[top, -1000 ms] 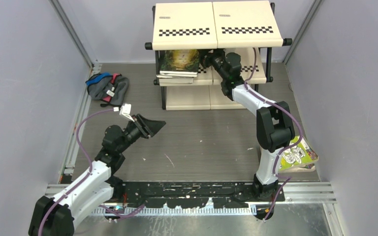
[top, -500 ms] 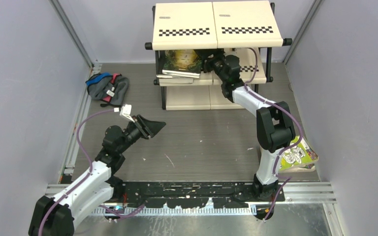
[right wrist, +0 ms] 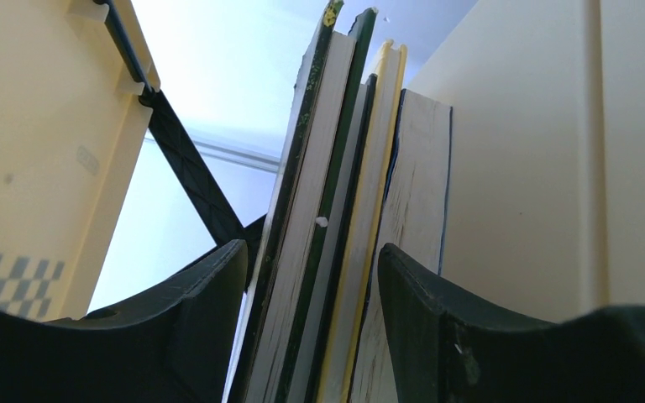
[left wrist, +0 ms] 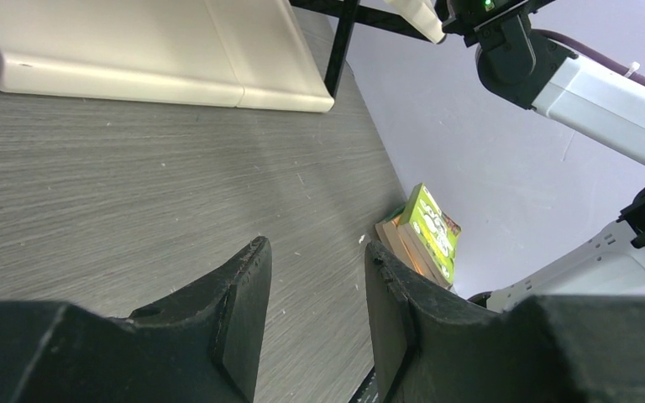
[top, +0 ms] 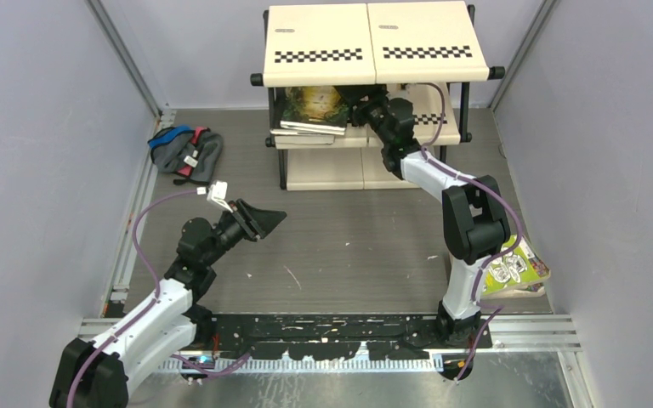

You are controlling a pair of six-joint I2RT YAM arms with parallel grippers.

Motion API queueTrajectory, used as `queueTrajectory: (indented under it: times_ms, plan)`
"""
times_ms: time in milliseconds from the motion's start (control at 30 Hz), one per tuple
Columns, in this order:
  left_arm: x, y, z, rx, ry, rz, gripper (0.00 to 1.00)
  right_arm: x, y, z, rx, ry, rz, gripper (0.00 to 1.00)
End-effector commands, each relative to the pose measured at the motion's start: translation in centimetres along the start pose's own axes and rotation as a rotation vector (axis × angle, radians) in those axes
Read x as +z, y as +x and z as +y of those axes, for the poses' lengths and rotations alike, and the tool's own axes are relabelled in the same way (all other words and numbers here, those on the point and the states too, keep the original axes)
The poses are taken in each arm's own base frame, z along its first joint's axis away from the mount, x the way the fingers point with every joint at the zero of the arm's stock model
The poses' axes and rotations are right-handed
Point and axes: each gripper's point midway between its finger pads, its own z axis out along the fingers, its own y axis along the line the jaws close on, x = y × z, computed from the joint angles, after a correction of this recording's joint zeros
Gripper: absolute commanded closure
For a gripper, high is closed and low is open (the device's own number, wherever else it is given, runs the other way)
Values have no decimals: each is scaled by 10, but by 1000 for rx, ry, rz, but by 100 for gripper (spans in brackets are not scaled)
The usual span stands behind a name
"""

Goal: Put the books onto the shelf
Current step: Place the book on the shelf.

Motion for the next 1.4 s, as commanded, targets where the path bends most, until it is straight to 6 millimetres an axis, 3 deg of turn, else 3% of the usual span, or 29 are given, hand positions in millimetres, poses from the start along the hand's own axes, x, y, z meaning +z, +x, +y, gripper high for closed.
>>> queueTrajectory:
  times_ms: [0, 400, 1000, 1233, 1367]
  plan:
    - [1, -10, -13, 19, 55, -36, 55, -8, -9, 22, -35, -65, -44, 36]
    - [1, -13, -15, 17, 61, -39, 55, -27, -23, 41, -55, -107, -118, 36]
    - [2, -14, -17, 13, 68, -38, 55, -57, -45, 42, -67, -76, -258, 40]
    - [2, -13, -16, 10, 64, -35, 55, -61, -51, 44, -66, -76, -289, 72]
    - [2, -13, -15, 8, 61, -39, 52, -58, -50, 46, -69, -77, -282, 81]
